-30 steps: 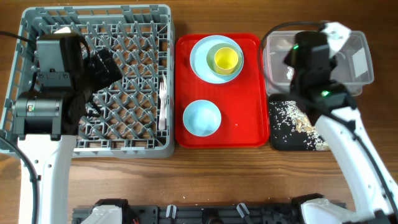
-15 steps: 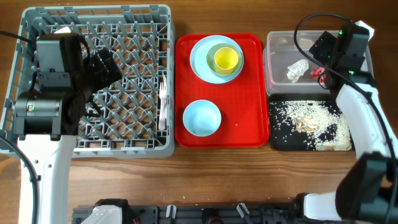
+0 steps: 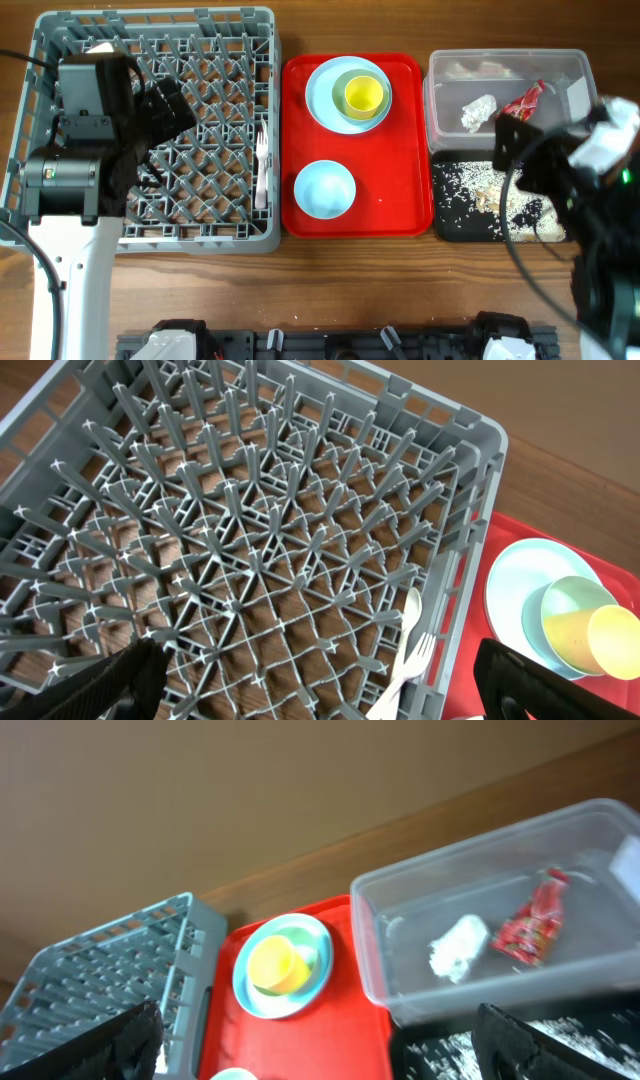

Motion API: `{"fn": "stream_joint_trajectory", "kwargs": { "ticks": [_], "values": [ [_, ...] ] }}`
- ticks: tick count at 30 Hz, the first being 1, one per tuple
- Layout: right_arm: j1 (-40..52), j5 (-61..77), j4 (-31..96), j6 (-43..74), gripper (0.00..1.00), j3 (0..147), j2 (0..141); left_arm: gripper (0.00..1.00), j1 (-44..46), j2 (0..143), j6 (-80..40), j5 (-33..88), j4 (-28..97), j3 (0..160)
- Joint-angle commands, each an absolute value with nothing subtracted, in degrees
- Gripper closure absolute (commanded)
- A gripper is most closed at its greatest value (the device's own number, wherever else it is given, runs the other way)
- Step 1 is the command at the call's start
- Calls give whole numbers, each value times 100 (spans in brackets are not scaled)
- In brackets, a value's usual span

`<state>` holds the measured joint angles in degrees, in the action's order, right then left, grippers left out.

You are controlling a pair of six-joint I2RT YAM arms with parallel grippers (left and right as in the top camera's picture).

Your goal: Sort waste into correct bins and load items into the dishwasher rack

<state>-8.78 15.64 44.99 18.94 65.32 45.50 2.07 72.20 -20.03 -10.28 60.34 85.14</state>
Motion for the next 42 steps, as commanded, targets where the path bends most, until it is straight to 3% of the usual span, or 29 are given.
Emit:
{"fn": "stream_joint_trajectory", "kwargs": {
  "ticks": [1,8,24,42],
  "values": [
    [-886,1197,4945,1804,0,6539,4132,0,169,7201,-1990,-1100,6031,8547],
    [-886,1197,5725,1815,0,6517,4215,0,169,7201,-1990,-1100,6031,8547],
    [-886,1199,5771,1817,0,6517,5017,0,169,7201,-1990,-1100,6029,8547],
    [-886,1197,5500,1817,0,6512,7850,0,169,7201,-1990,-1100,6031,8547]
  ]
}}
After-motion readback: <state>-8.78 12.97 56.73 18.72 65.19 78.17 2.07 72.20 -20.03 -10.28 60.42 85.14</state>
